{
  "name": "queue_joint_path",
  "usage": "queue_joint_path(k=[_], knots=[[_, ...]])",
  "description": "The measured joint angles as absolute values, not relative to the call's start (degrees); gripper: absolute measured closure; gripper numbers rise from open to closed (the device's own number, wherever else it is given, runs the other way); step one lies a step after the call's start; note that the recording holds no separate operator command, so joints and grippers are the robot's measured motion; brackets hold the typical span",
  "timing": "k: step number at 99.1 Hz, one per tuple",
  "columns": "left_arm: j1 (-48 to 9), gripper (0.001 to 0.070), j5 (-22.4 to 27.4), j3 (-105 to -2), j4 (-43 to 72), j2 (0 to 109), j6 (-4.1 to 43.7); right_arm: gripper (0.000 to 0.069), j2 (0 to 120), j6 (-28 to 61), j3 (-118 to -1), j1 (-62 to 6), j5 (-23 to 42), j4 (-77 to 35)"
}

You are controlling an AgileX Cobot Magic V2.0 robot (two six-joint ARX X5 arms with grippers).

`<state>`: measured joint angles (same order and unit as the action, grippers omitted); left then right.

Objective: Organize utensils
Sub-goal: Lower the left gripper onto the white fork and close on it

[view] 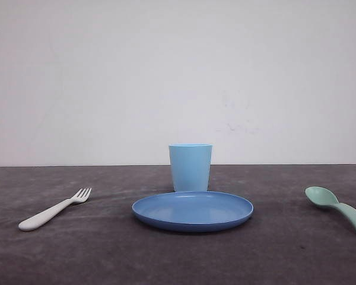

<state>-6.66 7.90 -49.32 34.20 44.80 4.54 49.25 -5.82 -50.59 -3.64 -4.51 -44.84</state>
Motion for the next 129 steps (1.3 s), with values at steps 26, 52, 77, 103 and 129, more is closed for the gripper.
queue_joint_path(k=[26, 52, 77, 103, 129], knots=[[-13.04, 0.0195, 9.04, -49.32, 35.16, 52.97, 9.37, 0.0011, 49.28, -5.78, -50.59, -3.64, -4.49, -44.88], [-20.56, 0.0196, 7.53, -49.32, 29.98, 67.48, 11.18, 0.0011, 49.28, -5.78, -50.59, -3.64, -4.49, -45.71], [-23.03, 0.0201, 3.92, -49.32, 21.93, 80.03, 11.46, 0.0011, 49.28, -5.78, -50.59, -3.64, -4.49, -46.54], [-24.18, 0.0201, -1.63, -49.32, 17.63, 87.72, 11.46, 0.0011, 49.28, -5.76, -50.59, -3.64, -4.49, -47.83], [-24.23, 0.0201, -2.33, -49.32, 16.67, 91.13, 11.46, 0.0011, 49.28, -5.76, -50.59, -3.64, -4.49, -48.34]])
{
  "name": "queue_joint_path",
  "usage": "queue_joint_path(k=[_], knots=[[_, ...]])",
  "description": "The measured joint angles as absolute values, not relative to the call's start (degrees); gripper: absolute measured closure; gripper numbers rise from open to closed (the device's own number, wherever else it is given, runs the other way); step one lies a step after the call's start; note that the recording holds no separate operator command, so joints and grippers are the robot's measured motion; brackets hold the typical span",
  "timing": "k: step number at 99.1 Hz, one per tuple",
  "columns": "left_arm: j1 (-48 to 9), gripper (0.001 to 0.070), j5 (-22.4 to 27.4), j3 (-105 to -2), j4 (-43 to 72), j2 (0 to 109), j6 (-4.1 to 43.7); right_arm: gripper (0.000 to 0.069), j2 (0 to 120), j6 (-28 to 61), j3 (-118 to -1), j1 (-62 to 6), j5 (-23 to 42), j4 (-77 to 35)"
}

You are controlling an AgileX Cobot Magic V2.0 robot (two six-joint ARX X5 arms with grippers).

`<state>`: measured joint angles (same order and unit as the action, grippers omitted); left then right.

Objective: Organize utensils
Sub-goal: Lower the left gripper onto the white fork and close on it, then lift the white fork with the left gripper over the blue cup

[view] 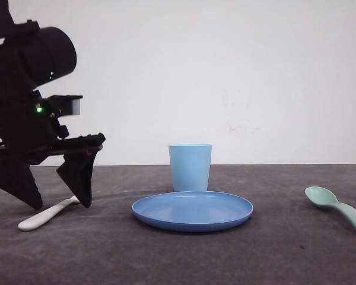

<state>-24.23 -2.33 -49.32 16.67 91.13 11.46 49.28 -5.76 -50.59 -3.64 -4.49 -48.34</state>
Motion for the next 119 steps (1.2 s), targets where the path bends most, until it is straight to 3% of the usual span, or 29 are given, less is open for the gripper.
queue_joint_path(k=[35, 54, 72, 119], knots=[[-25.82, 0.0217, -6.2, -49.34, 16.25, 92.16, 11.42, 0.0011, 49.28, -5.78, -50.59, -3.64, -4.49, -48.47], [-26.98, 0.0499, -6.15, -49.67, 15.42, 92.62, 11.44, 0.0011, 49.28, -5.76, -50.59, -3.64, -4.49, -48.95], [-27.57, 0.0654, -5.89, -49.67, 15.29, 92.64, 11.42, 0.0011, 49.28, -5.76, -50.59, -3.64, -4.49, -49.08], [-27.79, 0.0664, -7.51, -49.41, 13.47, 87.42, 10.94, 0.0011, 49.28, -5.74, -50.59, -3.64, -4.49, -49.08]])
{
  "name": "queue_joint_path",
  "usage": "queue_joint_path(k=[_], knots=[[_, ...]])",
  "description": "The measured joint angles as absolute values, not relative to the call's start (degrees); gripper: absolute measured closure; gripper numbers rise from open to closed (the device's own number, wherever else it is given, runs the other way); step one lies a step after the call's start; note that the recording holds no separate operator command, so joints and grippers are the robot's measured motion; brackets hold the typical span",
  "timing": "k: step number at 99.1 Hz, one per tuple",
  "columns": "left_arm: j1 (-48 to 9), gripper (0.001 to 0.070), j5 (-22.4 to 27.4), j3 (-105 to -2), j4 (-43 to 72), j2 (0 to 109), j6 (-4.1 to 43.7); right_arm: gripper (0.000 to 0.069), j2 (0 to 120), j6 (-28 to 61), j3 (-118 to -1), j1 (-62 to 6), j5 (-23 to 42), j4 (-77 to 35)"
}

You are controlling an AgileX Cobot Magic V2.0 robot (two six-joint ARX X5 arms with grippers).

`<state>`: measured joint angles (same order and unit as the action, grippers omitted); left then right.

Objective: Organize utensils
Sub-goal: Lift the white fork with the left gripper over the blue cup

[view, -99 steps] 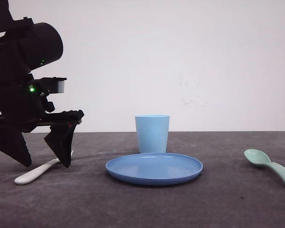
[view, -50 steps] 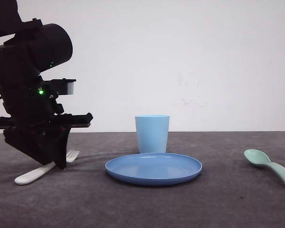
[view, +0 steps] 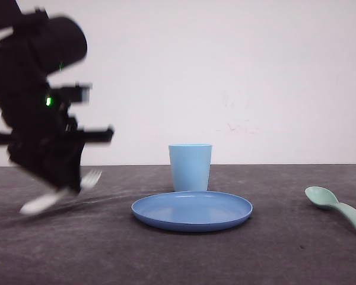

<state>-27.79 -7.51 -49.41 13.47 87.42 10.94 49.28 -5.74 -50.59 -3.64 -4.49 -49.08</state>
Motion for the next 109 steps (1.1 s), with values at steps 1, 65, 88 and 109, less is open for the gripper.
queue_joint_path(k=[1, 65, 88, 109], knots=[[-27.79, 0.0664, -7.51, -49.41, 13.17, 87.0, 10.94, 0.0011, 49.28, -5.74, -50.59, -3.64, -4.49, -49.1], [-28.99, 0.0663, 10.76, -49.41, -23.27, 77.41, 11.86, 0.0011, 49.28, -5.76, -50.59, -3.64, -4.49, -49.08], [-30.13, 0.0663, 10.83, -49.41, -35.99, 83.96, 11.7, 0.0011, 49.28, -5.76, -50.57, -3.64, -4.49, -49.08], [-30.79, 0.0663, 10.83, -49.41, -49.32, 93.08, 9.69, 0.0011, 49.3, -5.76, -50.57, -3.64, -4.49, -49.1]])
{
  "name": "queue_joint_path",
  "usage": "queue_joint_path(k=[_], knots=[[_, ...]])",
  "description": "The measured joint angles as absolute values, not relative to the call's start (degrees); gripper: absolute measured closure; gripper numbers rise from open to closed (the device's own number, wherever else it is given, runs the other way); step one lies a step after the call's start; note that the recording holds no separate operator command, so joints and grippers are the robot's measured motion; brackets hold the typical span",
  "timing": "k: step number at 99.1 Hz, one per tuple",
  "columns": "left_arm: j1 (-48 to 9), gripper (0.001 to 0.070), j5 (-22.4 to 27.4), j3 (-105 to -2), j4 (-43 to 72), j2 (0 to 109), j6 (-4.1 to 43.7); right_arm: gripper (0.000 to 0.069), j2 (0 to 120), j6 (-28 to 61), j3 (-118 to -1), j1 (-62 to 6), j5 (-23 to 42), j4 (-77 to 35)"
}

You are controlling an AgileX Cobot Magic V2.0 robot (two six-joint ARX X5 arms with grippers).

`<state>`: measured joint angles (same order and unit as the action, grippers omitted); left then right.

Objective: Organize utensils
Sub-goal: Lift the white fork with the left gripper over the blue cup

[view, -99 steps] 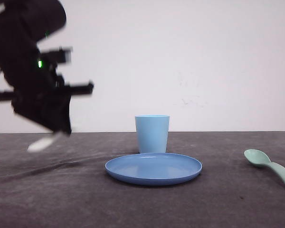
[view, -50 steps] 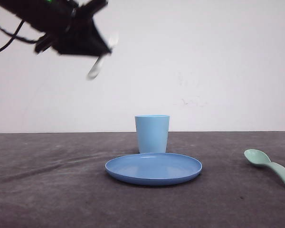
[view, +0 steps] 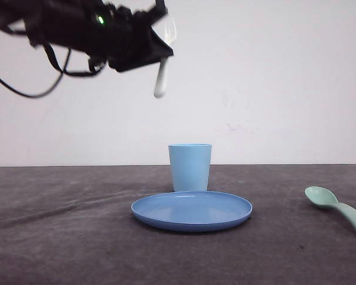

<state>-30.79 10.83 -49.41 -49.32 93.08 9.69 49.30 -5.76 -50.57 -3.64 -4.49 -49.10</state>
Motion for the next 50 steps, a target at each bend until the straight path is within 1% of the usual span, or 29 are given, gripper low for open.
queue_joint_path(k=[20, 50], knots=[[-30.96, 0.0663, 10.83, -49.63, -58.96, 100.95, 8.97, 0.0011, 49.32, -5.76, -50.57, -3.64, -4.49, -49.1], [-31.05, 0.0663, 10.87, -55.64, -60.01, 109.47, 8.78, 0.0011, 49.32, -5.76, -50.57, -3.64, -4.49, -49.52]])
